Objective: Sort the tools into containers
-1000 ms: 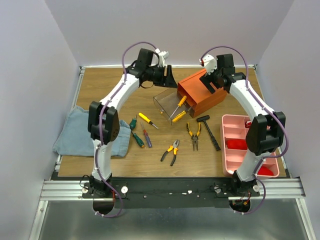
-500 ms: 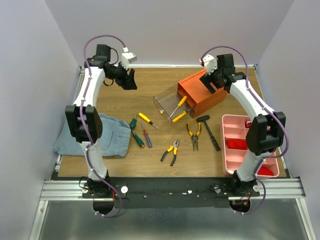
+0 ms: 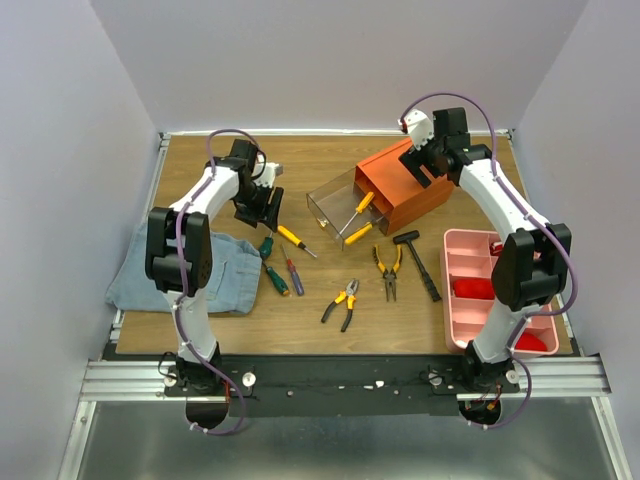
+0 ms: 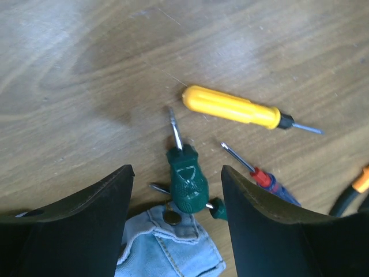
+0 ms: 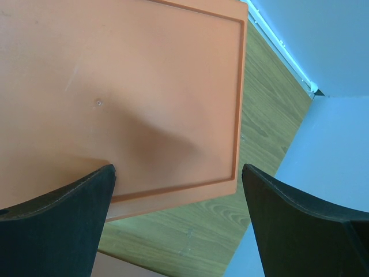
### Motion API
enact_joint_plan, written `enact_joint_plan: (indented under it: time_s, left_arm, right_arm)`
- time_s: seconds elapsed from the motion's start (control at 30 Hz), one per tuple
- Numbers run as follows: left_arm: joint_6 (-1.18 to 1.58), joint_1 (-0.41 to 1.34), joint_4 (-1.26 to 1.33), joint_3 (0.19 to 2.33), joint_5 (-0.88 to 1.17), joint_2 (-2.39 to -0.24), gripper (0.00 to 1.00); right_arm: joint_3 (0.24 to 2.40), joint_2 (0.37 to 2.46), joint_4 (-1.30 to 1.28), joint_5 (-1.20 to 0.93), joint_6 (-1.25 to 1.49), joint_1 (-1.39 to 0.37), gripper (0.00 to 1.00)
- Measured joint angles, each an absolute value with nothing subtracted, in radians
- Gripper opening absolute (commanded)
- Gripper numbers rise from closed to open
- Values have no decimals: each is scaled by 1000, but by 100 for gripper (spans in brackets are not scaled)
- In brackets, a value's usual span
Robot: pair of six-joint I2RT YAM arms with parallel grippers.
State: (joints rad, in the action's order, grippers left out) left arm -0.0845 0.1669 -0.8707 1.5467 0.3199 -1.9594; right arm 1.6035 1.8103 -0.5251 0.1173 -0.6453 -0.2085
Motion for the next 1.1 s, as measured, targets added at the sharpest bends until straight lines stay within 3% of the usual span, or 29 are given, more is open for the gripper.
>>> enact_joint_plan:
  time_s: [0.27, 0.4, 0.5, 0.53, 0.57, 0.63, 0.77, 1.1]
  left_arm:
    - [-12, 220, -813, 1483, 208, -1950, 67]
    - [1, 236, -796, 1400, 187, -1947, 57]
    - [12, 237, -801, 1374, 168, -1943, 39]
    - [15, 237, -799, 1377, 166, -1943, 19]
    - [21, 236, -796, 1381, 164, -1944, 10]
    - [27, 232, -801, 1407, 162, -1953, 0]
    - [28, 212, -796, 1502, 239, -1966, 0]
    - [131, 189, -501, 1698, 659, -1844, 0]
  right_arm:
    - [1604, 1811, -525, 118, -648, -208, 100]
    - [1604, 1811, -525, 118, -648, -208, 100]
    - [1604, 1812, -525, 117, -648, -208, 100]
    - [1604, 1812, -525, 117, -649, -208, 100]
    - [1605, 1812, -525, 117, -648, -208, 100]
    - [1610, 1815, -530, 117, -648, -208, 100]
    - [1615, 1818, -536, 117, -648, -208, 100]
    - [1614, 1817, -536, 117, -648, -208, 100]
